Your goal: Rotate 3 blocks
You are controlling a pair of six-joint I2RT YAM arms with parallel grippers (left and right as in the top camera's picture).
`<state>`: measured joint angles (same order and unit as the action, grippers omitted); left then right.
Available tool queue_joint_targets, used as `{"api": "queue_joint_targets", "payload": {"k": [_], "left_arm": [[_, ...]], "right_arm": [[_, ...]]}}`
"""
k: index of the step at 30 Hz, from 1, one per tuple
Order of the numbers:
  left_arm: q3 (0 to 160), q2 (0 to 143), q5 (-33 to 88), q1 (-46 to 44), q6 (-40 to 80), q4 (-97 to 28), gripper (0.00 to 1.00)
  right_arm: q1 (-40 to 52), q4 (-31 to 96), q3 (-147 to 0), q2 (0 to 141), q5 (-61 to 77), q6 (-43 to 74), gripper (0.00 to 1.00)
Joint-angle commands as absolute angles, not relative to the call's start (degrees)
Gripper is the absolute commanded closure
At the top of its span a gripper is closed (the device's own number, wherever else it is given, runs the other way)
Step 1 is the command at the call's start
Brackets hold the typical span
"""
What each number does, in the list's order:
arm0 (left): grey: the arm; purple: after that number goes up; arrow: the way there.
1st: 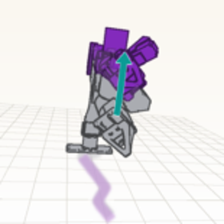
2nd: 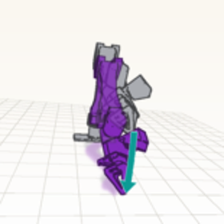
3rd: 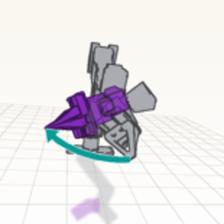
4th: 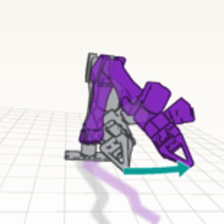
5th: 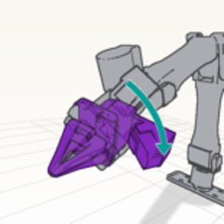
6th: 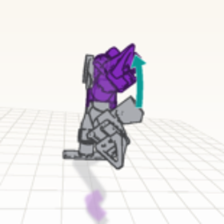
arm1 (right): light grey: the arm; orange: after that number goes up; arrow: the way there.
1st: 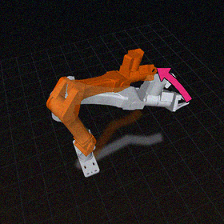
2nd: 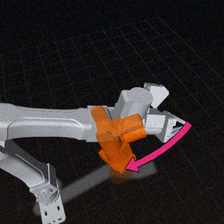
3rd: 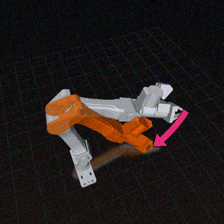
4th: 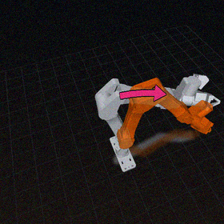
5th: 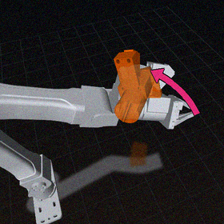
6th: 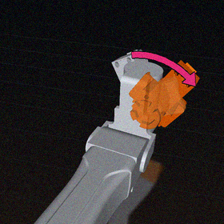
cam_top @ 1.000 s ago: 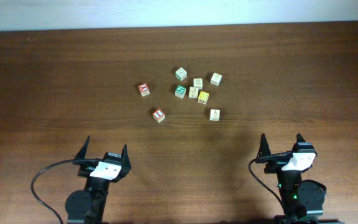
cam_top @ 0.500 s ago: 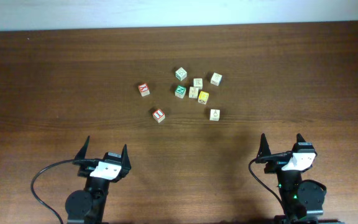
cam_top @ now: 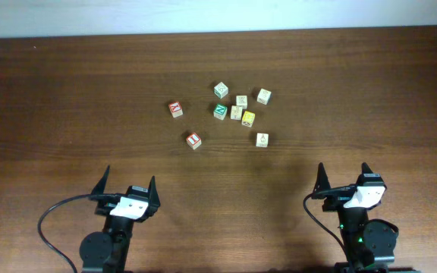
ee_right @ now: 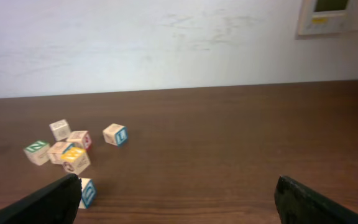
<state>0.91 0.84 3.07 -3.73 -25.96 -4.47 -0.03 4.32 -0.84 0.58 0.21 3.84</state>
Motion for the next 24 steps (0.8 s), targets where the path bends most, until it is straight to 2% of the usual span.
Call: {"api": "queue_joint_targets", "payload": {"k": [1,5,8,13,20,24], "left_arm": [[0.54,0.36,10.55,-3.46,-25.36,-3.42,0.01],[1.56,0.43,11.18,-3.46,-15.97,-1.91,0.01],[4.97,2.46,11.27,-3.46,-15.62,-2.44,0.01],[16.05,12.86,14.44,-3.46,-15.62,-5.06,0.01],[40.64,35.24,16.45,-3.46,-15.64,-15.99,0.01],[58.48,52.56,19.09,-3.46,-15.64,-29.17,0.01]], "right_arm": [[-0.38,3.92,-0.34,0.21,5.54,3.42,0.02],[-0.4,3.68,-2.37,0.67,9.45,3.4,0.02],[-0.4,4.36,-6.87,3.53,12.4,3.42,0.02],[-0.4,6.57,-19.38,16.4,19.25,3.42,0.01],[-0.38,27.42,-51.07,43.46,23.55,3.38,0.02],[-0.38,41.21,-68.25,59.33,23.81,3.38,0.02]]}}
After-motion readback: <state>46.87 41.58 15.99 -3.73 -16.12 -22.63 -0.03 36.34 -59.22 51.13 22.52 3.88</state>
